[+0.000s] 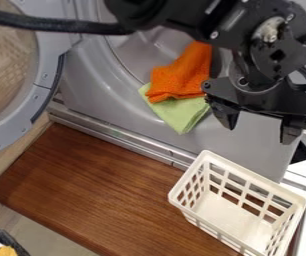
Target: Put the orange cloth inside the white plastic basket
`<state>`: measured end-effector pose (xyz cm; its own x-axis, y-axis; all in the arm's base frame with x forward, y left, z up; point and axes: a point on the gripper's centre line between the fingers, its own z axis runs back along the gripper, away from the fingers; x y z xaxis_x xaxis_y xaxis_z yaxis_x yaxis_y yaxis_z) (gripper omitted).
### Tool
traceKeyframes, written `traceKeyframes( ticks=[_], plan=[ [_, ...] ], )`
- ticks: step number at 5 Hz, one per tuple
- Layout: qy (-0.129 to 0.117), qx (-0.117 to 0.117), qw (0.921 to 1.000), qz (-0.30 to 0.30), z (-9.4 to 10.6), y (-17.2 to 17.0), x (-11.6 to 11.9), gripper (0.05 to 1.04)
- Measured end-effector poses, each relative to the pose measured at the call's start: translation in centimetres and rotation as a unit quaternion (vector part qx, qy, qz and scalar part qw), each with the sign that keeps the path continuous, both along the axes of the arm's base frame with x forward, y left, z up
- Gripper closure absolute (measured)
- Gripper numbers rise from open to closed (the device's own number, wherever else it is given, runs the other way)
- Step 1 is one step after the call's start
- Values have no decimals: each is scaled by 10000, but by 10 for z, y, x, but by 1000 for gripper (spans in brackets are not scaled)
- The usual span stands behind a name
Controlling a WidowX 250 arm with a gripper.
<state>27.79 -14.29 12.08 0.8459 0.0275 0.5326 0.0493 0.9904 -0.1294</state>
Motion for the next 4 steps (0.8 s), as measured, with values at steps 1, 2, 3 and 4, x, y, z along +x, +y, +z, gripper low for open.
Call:
traceKeyframes(
  ticks=[1,2,3,4],
  plan=[
    [160,59,9998,32,-9,2,-3,83],
    [434,117,9980,435,-12,24,-7,83],
    [483,128,9962,719,-5,38,-11,83],
    [523,-8,9933,1033,3,56,-14,83]
  ],
)
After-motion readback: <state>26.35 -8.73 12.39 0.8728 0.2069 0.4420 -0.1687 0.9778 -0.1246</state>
